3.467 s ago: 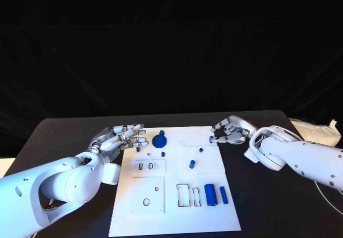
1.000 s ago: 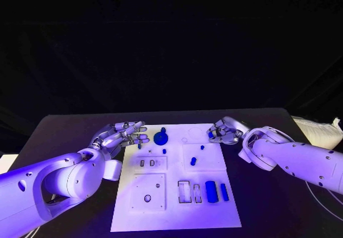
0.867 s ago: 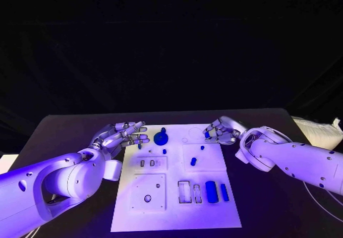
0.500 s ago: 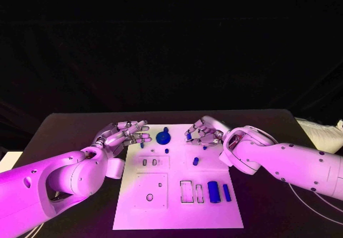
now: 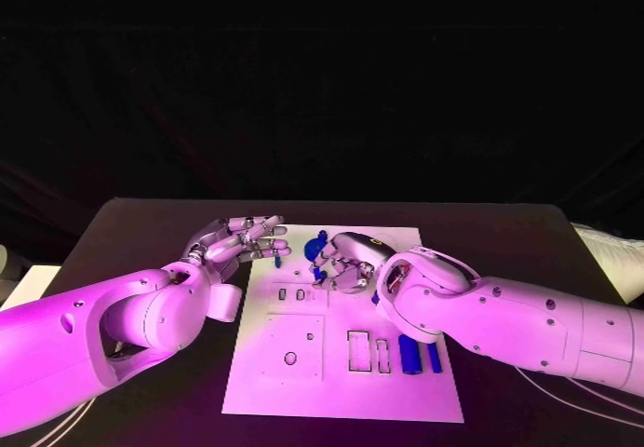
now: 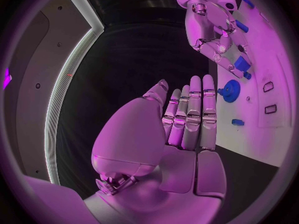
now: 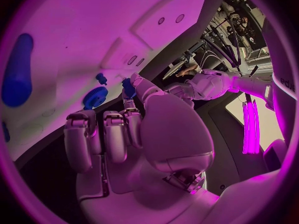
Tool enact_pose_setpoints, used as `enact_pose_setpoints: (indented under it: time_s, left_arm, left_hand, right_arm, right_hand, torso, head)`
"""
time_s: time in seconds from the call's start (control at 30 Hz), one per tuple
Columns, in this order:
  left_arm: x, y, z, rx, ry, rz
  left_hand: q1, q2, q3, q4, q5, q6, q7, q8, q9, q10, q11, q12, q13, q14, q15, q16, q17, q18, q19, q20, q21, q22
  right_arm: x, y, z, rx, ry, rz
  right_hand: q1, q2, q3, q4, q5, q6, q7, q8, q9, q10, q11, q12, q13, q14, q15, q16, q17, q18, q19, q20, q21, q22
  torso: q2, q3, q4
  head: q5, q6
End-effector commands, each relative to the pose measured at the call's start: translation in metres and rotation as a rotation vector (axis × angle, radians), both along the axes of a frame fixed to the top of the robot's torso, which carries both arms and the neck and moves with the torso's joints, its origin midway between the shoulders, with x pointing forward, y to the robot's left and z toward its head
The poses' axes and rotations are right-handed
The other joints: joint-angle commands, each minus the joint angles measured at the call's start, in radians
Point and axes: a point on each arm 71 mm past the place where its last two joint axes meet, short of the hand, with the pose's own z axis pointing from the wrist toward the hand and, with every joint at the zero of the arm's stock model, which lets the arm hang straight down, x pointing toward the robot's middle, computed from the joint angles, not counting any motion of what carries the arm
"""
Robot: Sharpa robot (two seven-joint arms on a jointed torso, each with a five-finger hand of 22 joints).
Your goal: Assemble the parts on the task board
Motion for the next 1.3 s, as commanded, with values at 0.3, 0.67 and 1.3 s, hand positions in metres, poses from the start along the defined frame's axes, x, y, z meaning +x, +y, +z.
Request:
enact_pose_setpoints:
  time_s: [0.3, 0.67, 1.3]
  left_arm:
    - [-0.001, -0.003, 0.002, -0.015, -0.014, -0.022]
    - [-0.001, -0.002, 0.002, -0.013, -0.012, -0.022]
    - [-0.002, -0.002, 0.002, -0.012, -0.008, -0.022]
  left_hand:
    - [0.005, -0.007, 0.004, -0.001, -0.002, 0.001, 0.004, -0.005, -0.001, -0.004, -0.001, -0.003, -0.002, 0.003, 0.005, -0.005, 0.001, 0.012, 0.003, 0.002, -0.003, -0.001]
    - [0.005, -0.007, 0.004, -0.001, -0.002, 0.001, 0.004, -0.005, -0.001, -0.004, -0.001, -0.003, -0.002, 0.003, 0.005, -0.005, 0.001, 0.012, 0.003, 0.002, -0.003, -0.001]
    - [0.004, -0.007, 0.005, -0.001, -0.002, 0.001, 0.004, -0.006, -0.001, -0.005, 0.0, -0.003, -0.002, 0.003, 0.005, -0.006, 0.001, 0.011, 0.003, 0.002, -0.004, -0.001]
  right_arm:
    - [-0.006, 0.019, -0.019, -0.109, -0.039, 0.032]
    - [-0.009, 0.023, -0.025, -0.124, -0.034, 0.044]
    - [-0.008, 0.019, -0.029, -0.182, -0.033, 0.043]
  right_hand:
    - [-0.005, 0.001, 0.006, 0.009, -0.011, 0.032, -0.024, 0.011, 0.022, 0.056, -0.008, -0.006, 0.184, 0.102, -0.007, 0.001, 0.236, -0.013, 0.084, -0.008, -0.003, 0.226]
    - [-0.008, -0.006, 0.004, 0.007, -0.015, 0.032, -0.023, 0.009, 0.021, 0.056, -0.008, -0.007, 0.184, 0.102, -0.007, 0.001, 0.237, -0.013, 0.084, -0.008, -0.003, 0.225]
    - [-0.05, -0.064, -0.011, 0.011, -0.077, -0.032, 0.008, -0.037, -0.003, 0.013, 0.018, -0.117, 0.132, 0.102, 0.014, 0.0, 0.236, -0.012, 0.081, 0.008, -0.006, 0.22]
  torso:
    - [0.0, -0.0004, 0.0016]
    - [0.0, 0.001, -0.0018]
    - [0.0, 0.0008, 0.0001]
  head:
    - [0.013, -0.006]
    - [0.014, -0.013]
    - [0.012, -0.019]
